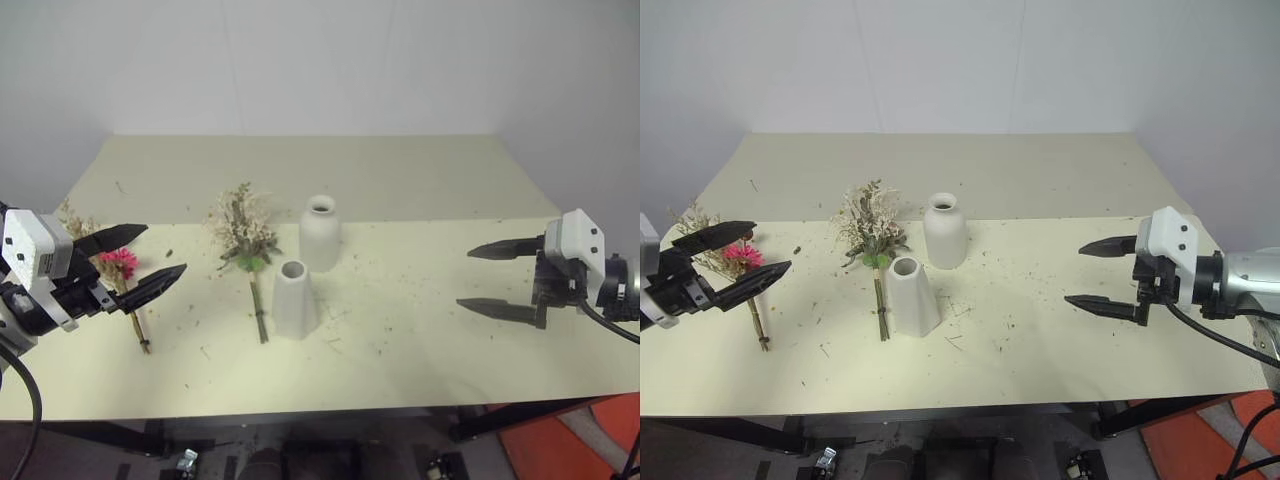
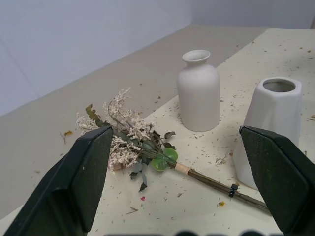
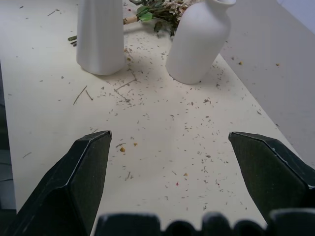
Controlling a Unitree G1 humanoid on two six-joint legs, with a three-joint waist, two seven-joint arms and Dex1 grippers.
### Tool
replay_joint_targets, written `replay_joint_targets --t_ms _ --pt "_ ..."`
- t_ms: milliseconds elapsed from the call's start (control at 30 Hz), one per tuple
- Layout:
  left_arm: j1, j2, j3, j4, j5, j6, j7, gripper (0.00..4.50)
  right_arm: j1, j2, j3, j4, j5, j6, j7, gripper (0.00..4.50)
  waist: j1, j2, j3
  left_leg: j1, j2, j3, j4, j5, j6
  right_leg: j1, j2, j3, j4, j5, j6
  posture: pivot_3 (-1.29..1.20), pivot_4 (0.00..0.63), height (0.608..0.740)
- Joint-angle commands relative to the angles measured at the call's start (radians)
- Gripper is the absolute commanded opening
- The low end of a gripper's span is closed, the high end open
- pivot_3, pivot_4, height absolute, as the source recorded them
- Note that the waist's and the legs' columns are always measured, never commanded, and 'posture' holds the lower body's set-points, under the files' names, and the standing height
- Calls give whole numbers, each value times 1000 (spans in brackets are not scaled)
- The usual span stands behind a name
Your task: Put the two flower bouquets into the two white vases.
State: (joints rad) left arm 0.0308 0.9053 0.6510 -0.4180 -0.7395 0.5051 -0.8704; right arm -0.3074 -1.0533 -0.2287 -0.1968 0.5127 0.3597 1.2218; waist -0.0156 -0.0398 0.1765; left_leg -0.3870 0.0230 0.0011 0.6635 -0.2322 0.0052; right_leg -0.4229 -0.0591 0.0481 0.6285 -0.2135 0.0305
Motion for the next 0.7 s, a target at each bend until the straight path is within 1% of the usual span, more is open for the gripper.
replay_joint_targets --t_ms 33,200,300,333,400,467,533,633,700 --pt "24 -8 63 -44 -15 0 11 4463 -36 -4 3 11 -8 -24 13 4500 0 0 0 0 0 0 0 0 0 0 0 0 0 0 0 0 150 740" --pt "56 -15 76 -60 -13 -3 17 4463 -51 2 18 23 -20 -32 21 4500 1 0 0 0 0 0 0 0 0 0 0 0 0 0 0 0 150 740" --pt "50 -15 75 -63 -21 5 35 4463 -51 7 16 24 -22 -36 23 4500 3 0 0 0 0 0 0 0 0 0 0 0 0 0 0 0 150 740" --pt "39 -25 79 -68 -35 16 64 4463 -56 12 12 18 -16 -32 18 4500 3 0 0 0 0 0 0 0 0 0 0 0 0 0 0 0 150 740" --pt "19 -44 97 -112 -75 61 159 4463 -74 31 0 -5 -8 -43 -6 4500 2 0 0 0 0 0 0 0 0 0 0 0 0 0 0 0 150 740" --pt "15 -65 119 -200 -90 102 274 4463 -109 64 -12 -45 -19 -56 -77 4500 0 0 0 0 0 0 0 0 0 0 0 0 0 0 0 0 150 740" --pt "12 -55 157 -247 -177 220 404 4463 -160 65 -8 -84 -9 -19 -110 4500 -4 0 0 0 0 0 0 0 0 -1 0 0 0 1 0 0 150 740" --pt "19 -20 192 -242 -319 408 568 4463 -216 55 31 -129 -11 -1 -110 4500 -4 0 0 0 1 0 -1 0 0 -1 0 1 1 2 -3 0 150 740" --pt "5 32 175 -214 -383 542 682 4463 -249 57 70 -143 -28 -4 -102 4500 -3 0 0 1 2 -1 -1 0 0 0 1 0 1 1 -2 0 150 740"
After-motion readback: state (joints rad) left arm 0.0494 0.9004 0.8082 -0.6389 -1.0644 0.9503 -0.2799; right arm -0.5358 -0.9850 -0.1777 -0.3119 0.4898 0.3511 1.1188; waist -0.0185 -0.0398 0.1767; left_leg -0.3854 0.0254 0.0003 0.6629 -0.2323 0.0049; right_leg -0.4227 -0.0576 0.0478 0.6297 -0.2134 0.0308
